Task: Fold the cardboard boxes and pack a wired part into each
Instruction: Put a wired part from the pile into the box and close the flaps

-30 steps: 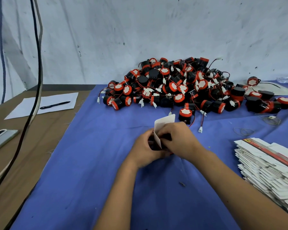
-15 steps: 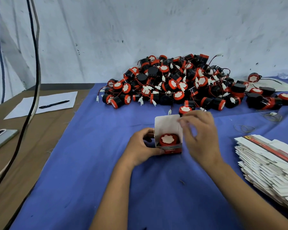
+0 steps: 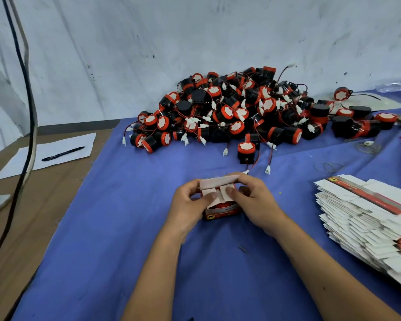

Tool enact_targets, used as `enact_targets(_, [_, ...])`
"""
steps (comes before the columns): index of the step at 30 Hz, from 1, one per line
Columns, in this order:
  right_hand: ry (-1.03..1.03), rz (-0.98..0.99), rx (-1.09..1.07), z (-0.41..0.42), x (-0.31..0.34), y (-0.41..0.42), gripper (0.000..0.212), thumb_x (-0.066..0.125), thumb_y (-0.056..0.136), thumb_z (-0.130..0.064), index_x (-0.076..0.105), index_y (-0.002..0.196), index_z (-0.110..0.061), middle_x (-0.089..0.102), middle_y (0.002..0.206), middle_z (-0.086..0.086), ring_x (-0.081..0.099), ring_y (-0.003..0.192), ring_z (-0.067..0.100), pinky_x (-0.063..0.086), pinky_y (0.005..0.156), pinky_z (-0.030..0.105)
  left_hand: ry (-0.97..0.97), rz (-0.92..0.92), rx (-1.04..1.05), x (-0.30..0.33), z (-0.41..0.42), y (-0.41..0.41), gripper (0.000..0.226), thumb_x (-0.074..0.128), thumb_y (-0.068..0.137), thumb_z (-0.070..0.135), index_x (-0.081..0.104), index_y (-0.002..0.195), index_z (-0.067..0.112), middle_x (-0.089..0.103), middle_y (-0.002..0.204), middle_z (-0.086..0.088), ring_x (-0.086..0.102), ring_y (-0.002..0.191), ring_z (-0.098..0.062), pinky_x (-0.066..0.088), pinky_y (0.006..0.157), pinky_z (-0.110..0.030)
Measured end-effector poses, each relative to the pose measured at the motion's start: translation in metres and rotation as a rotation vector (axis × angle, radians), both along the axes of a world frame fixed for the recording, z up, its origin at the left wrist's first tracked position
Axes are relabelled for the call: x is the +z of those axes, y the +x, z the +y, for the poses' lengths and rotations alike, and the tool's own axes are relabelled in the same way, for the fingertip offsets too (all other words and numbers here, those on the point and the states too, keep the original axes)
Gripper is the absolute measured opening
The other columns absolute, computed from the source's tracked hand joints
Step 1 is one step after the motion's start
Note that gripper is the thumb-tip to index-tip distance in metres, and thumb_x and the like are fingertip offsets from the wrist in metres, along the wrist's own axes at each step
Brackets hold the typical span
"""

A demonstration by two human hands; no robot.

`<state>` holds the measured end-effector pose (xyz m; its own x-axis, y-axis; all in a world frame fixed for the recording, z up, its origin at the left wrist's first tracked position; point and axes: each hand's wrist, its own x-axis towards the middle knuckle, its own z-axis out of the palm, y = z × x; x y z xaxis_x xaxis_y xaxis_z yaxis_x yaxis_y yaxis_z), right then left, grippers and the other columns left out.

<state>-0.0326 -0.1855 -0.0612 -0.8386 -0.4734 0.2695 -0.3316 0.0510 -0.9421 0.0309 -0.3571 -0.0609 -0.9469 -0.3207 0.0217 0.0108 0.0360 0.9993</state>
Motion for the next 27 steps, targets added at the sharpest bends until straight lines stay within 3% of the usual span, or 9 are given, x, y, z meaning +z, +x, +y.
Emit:
enact_targets(2, [0.05,0.009,0.062,0.005,0.0,-0.002,0.028,0.059,0.095,-0.016,0.074,0.115,-0.03,0.068,0.1,-0.001,0.06,0.082,0.021,0.05,0.071,0.034,-0.079,0.055,0.111,-0.003,0.007,-0.003,0.038,0.065,0.088,-0.01,0.079,0.094,0.025,0.079,0.1,0.004,0.075,0.092,-0.021,0.062,0.072,-0.035])
enact_targets(6, [0.159,0.045,0.157,0.011,0.004,-0.001,0.039,0.066,0.084,-0.056,0.073,0.12,-0.042,0.058,0.127,-0.017,0.057,0.118,0.004,0.05,0.095,0.023,-0.074,0.081,0.194,-0.003,0.008,0.0,0.047,0.056,0.079,-0.019,0.08,0.088,0.02,0.079,0.099,0.0,0.076,0.091,-0.024,0.061,0.067,-0.031])
enact_targets(9, [0.154,0.088,0.079,0.008,0.0,-0.002,0.033,0.082,0.084,-0.042,0.076,0.116,-0.04,0.061,0.126,-0.016,0.059,0.119,0.004,0.053,0.099,0.036,0.145,0.027,0.044,0.0,-0.003,0.003,0.034,0.053,0.089,-0.015,0.077,0.102,0.005,0.077,0.112,-0.015,0.075,0.102,-0.032,0.064,0.079,-0.037])
enact_targets(12, [0.171,0.193,0.032,0.006,-0.002,-0.001,0.039,0.089,0.077,-0.034,0.077,0.115,-0.038,0.062,0.121,-0.015,0.061,0.114,0.007,0.055,0.095,0.035,0.278,0.017,-0.121,0.004,-0.017,0.009,0.027,0.048,0.1,-0.005,0.068,0.118,-0.006,0.071,0.126,-0.02,0.07,0.108,-0.036,0.061,0.087,-0.038])
enact_targets(15, [0.195,0.348,-0.015,0.005,-0.005,-0.002,0.039,0.089,0.078,-0.029,0.077,0.115,-0.028,0.064,0.113,-0.006,0.064,0.106,0.011,0.055,0.09,0.034,-0.036,0.1,-0.15,-0.001,-0.016,0.014,0.029,0.076,0.088,-0.002,0.073,0.115,0.007,0.072,0.129,-0.005,0.069,0.111,-0.039,0.058,0.099,-0.046])
enact_targets(18, [0.208,0.398,-0.045,0.003,-0.005,0.0,0.035,0.088,0.08,-0.027,0.077,0.113,-0.022,0.064,0.11,-0.001,0.064,0.101,0.015,0.056,0.088,0.038,-0.162,0.111,-0.121,-0.001,-0.013,0.012,0.034,0.083,0.08,-0.003,0.076,0.107,0.016,0.071,0.13,0.004,0.063,0.097,-0.054,0.056,0.098,-0.057])
enact_targets(21, [0.243,0.443,-0.037,0.004,-0.005,-0.002,0.034,0.085,0.082,-0.032,0.076,0.115,-0.026,0.063,0.11,-0.002,0.063,0.099,0.015,0.055,0.086,0.036,-0.259,0.118,-0.128,0.001,-0.016,0.01,0.029,0.086,0.08,0.005,0.075,0.104,0.019,0.071,0.129,0.011,0.046,0.067,-0.033,0.056,0.084,-0.047])
enact_targets(24, [0.333,0.51,-0.013,0.009,-0.007,-0.005,0.04,0.083,0.084,-0.034,0.073,0.122,-0.03,0.055,0.123,-0.007,0.057,0.097,0.007,0.051,0.085,0.025,-0.278,0.112,-0.127,0.001,-0.015,0.012,0.03,0.086,0.081,0.008,0.073,0.104,0.023,0.071,0.131,0.011,0.049,0.07,-0.038,0.057,0.086,-0.05])
enact_targets(27, [0.328,0.571,-0.06,0.011,-0.008,-0.004,0.036,0.071,0.092,-0.043,0.074,0.124,-0.028,0.057,0.124,-0.008,0.056,0.093,0.005,0.05,0.083,0.023,-0.303,0.086,-0.137,0.004,-0.015,0.013,0.043,0.087,0.078,0.004,0.072,0.112,0.026,0.071,0.127,0.009,0.064,0.092,-0.044,0.058,0.092,-0.054])
